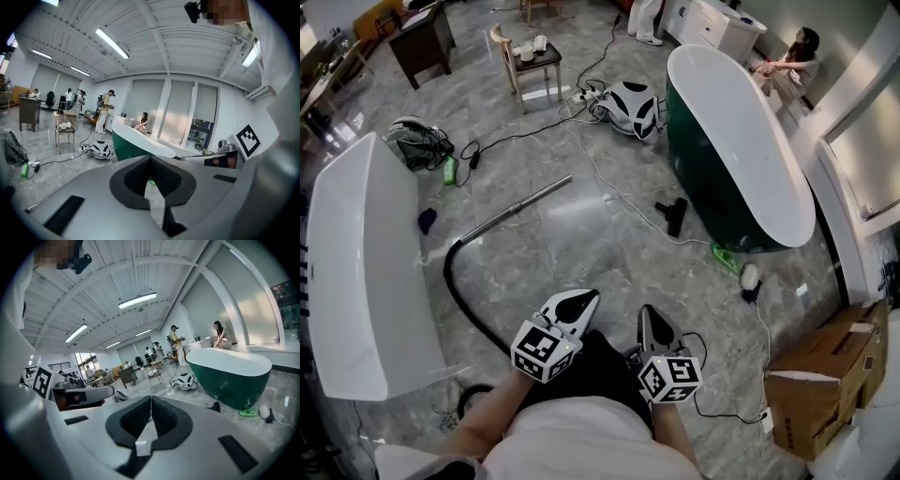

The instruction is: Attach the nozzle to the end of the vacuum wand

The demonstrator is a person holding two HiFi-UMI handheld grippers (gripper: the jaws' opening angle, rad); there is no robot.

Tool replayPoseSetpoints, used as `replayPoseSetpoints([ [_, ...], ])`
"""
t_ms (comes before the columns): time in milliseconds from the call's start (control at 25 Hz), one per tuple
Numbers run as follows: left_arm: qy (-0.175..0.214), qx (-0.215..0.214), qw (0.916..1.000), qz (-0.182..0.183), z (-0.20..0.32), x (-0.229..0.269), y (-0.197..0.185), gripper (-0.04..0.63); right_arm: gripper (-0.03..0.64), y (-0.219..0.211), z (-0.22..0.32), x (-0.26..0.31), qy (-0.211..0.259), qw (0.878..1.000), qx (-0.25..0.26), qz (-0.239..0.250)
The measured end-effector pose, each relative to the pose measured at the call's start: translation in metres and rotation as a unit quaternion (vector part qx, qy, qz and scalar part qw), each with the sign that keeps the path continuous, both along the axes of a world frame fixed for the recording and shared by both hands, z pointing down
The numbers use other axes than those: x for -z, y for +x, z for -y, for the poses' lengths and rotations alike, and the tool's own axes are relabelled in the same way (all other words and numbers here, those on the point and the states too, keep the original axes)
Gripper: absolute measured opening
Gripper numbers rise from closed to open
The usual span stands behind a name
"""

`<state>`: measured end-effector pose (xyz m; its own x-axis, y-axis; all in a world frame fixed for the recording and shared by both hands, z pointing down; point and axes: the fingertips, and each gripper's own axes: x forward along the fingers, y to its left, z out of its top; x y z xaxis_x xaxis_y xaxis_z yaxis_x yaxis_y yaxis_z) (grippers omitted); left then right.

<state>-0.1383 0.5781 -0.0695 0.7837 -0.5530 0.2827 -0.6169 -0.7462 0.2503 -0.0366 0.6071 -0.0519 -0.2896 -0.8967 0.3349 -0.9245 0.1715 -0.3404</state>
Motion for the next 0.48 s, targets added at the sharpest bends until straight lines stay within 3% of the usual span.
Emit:
replayPoseSetpoints([
  [480,-0.016,0.015,0.9997,0.004,0.027,-0.011,-0.008,0.009,0.017,-0.004,0.028,-0.002,0.005,1.0,0.025,-0.007],
])
